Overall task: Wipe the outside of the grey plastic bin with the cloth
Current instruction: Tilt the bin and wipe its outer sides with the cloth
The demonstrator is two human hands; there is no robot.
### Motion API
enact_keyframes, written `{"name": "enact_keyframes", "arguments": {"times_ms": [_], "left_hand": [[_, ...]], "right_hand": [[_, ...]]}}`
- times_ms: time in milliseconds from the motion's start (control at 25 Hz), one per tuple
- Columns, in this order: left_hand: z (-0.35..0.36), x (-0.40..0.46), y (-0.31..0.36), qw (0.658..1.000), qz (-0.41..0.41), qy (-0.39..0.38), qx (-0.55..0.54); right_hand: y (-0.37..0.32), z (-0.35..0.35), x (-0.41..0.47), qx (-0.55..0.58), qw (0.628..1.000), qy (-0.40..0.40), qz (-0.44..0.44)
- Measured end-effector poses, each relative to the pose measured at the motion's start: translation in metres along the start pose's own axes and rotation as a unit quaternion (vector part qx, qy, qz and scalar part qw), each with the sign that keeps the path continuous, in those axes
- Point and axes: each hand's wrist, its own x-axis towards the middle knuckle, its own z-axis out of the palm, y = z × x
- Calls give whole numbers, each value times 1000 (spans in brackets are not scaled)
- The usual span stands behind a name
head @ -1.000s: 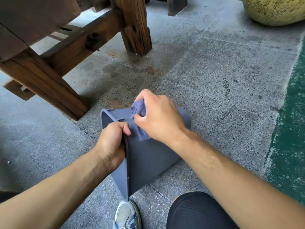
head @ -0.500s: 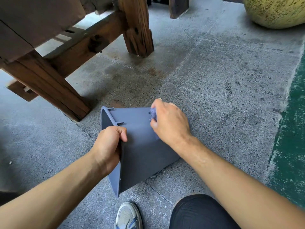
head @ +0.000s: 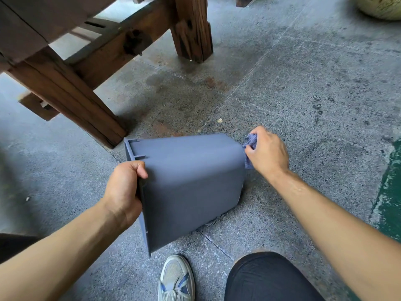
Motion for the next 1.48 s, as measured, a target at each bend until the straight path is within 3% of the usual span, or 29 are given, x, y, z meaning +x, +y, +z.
{"name": "enact_keyframes", "arguments": {"times_ms": [160, 400, 560, 800, 1080, 1360, 1480], "left_hand": [[-6, -1, 18, 999, 22, 13, 35], [22, 5, 34, 990, 73, 11, 124], [63, 28, 40, 982, 65, -4, 179], [109, 70, 45, 948, 133, -19, 289], [155, 103, 20, 904, 153, 0, 400], [148, 115, -2, 868, 155, 20, 470], [148, 113, -6, 867, 161, 21, 471]], "right_hand": [[2, 12, -20, -15, 997, -68, 23], [-13, 19, -55, -32, 974, -216, -61], [-16, 26, -59, 35, 946, -321, -10], [-14, 45, -57, 74, 929, -357, 54], [-9, 79, -65, 89, 910, -388, 118], [-10, 96, -71, 149, 893, -404, 129], [-8, 94, -68, 197, 892, -371, 168]]}}
